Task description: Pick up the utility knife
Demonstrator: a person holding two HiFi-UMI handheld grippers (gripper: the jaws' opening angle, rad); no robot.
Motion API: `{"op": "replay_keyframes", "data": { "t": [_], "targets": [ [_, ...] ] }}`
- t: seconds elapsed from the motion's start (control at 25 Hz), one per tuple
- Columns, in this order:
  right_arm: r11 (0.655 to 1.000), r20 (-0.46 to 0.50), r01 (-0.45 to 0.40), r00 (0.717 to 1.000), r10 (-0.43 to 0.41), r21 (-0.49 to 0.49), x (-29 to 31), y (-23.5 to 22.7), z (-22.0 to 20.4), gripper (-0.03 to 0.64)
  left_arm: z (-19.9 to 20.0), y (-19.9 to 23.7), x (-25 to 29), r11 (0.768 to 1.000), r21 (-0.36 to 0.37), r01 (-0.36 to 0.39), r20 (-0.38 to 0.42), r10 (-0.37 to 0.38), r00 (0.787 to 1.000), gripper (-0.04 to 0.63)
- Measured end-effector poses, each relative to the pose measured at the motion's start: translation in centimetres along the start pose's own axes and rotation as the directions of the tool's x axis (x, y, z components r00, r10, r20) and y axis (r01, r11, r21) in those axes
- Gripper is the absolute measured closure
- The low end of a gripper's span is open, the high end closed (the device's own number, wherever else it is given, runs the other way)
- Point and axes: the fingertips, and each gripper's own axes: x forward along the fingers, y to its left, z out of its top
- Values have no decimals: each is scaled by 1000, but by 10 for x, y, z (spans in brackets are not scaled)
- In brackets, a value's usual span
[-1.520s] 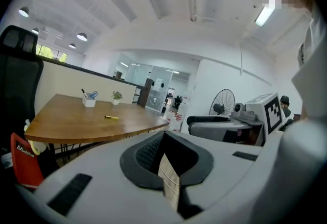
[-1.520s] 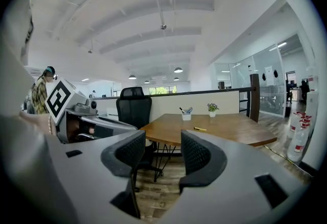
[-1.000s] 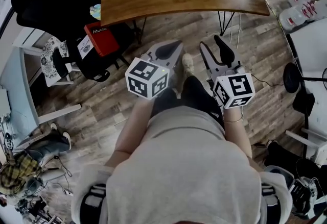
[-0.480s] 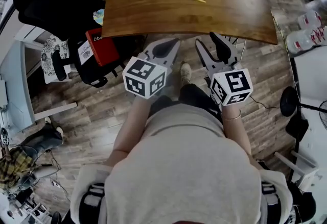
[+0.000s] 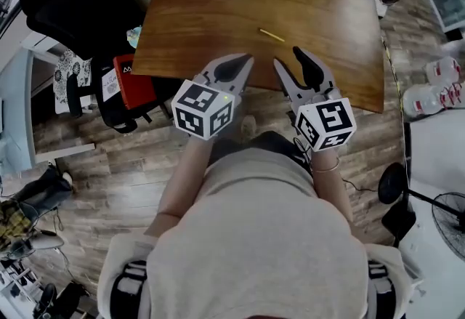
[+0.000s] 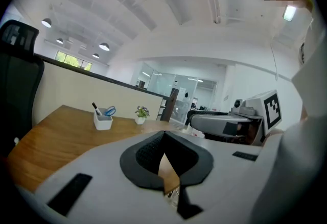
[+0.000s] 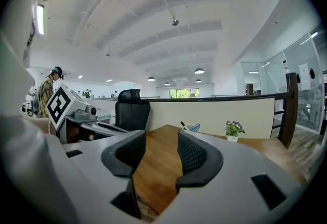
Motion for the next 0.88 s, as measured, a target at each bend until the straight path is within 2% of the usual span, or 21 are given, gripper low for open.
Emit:
{"op": "replay_keyframes", "data": {
  "t": [0.16,0.4,0.88],
  "targets": [
    [999,-6,-32,999,32,17,13,-29,-3,413,-1,3,24,999,-6,-34,-16,34,999,581],
    [996,-27,-77,997,79,41,20,-43,-13,416,-12,4,46,999,-13,-48,-74,47,996,581],
    [991,-87,-34,995,45,128,19,-63,-54,436,-39,25,70,998,-33,-48,-170,42,985,581]
  ]
}}
